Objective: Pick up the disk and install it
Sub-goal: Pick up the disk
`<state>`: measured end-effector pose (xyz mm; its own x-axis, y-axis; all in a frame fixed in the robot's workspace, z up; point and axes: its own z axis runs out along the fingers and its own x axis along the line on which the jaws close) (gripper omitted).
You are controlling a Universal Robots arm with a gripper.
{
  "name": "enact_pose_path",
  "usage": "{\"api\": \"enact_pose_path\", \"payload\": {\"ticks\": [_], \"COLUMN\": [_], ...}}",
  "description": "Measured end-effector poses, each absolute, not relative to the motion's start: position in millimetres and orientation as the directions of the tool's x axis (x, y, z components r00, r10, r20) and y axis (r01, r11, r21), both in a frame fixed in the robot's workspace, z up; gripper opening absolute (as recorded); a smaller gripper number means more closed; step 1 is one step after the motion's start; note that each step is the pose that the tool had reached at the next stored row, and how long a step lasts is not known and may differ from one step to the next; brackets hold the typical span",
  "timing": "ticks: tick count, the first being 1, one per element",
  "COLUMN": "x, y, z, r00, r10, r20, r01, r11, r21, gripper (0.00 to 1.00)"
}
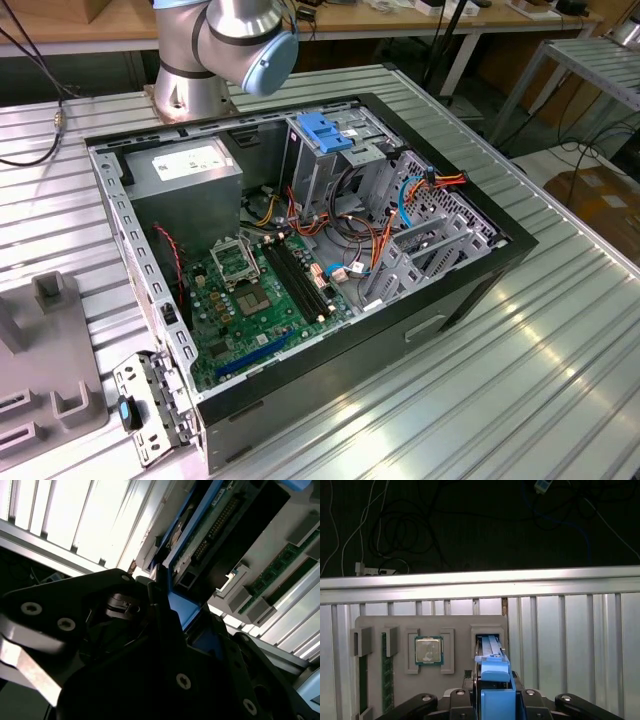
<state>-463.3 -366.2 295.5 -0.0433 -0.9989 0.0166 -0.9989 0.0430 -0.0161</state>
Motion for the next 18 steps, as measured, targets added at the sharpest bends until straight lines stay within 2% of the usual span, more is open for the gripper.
{"api": "enact_pose_path", "payload": {"ticks": [18], "x": [-463.3], "y": [-366.2], "z": [309.3], "r00": [-0.043], "r10": [-0.999], "r20": [0.017], "r01": [-0.999], "r11": [0.043], "r21": [-0.016], "gripper": [0.37]}}
